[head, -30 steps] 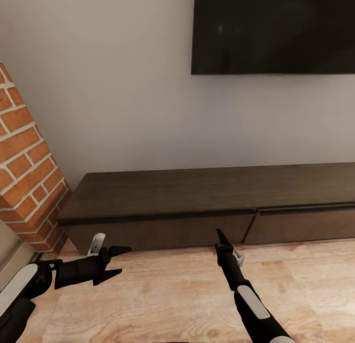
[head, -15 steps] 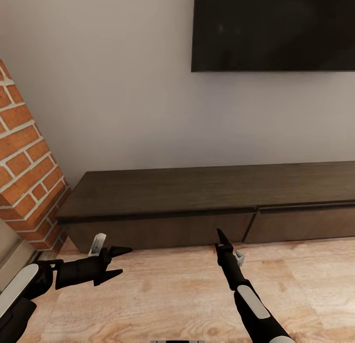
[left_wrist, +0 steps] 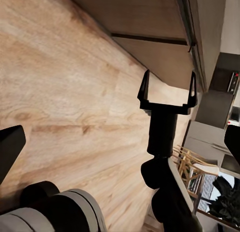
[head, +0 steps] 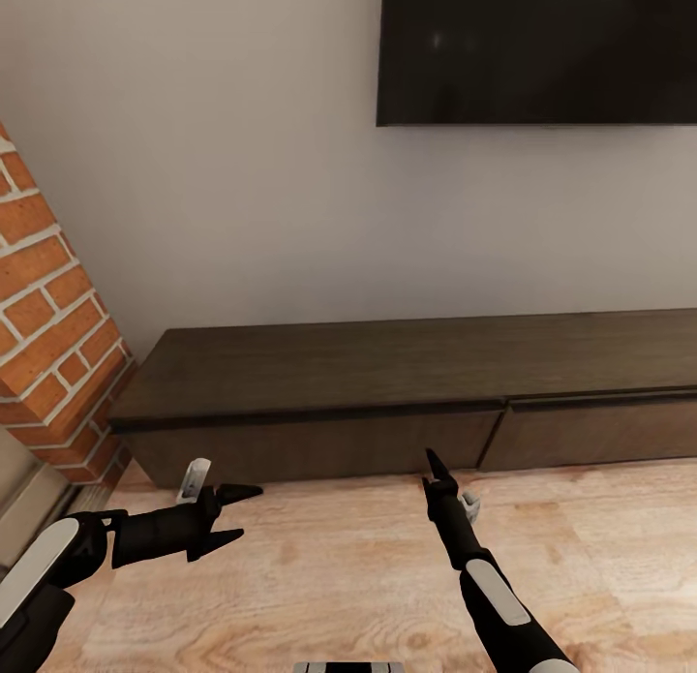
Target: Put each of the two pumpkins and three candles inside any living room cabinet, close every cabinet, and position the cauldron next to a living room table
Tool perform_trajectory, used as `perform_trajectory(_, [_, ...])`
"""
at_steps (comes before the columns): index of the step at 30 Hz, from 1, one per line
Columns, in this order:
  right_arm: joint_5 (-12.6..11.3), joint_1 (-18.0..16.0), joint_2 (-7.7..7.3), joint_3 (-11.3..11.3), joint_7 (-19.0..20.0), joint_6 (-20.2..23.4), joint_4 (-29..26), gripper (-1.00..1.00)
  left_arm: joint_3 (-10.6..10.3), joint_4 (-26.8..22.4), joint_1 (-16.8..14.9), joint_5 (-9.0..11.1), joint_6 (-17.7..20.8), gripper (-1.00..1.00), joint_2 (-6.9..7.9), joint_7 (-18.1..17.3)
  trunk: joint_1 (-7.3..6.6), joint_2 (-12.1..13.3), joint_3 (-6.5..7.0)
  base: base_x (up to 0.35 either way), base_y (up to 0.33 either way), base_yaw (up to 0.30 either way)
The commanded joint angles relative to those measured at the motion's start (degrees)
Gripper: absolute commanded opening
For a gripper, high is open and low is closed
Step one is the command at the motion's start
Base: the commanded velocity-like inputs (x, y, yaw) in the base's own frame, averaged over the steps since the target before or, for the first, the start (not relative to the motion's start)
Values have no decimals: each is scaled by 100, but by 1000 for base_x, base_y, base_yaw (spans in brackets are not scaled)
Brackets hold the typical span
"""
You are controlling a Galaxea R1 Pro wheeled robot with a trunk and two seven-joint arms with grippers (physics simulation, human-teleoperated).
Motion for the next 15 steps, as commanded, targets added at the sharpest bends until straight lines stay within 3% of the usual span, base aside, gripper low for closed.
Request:
perform_trajectory(1, [-57, -3, -3, 15, 22, 14, 0, 100, -5, -3, -3, 60, -2, 100, 3, 56, 1, -3, -27, 0, 0, 0])
perform_trajectory(15, [-31, -3, -5, 33, 217, 73, -27, 100, -11, -3, -3, 60, -2, 100, 3, 56, 7, -6, -71, 16, 0, 0])
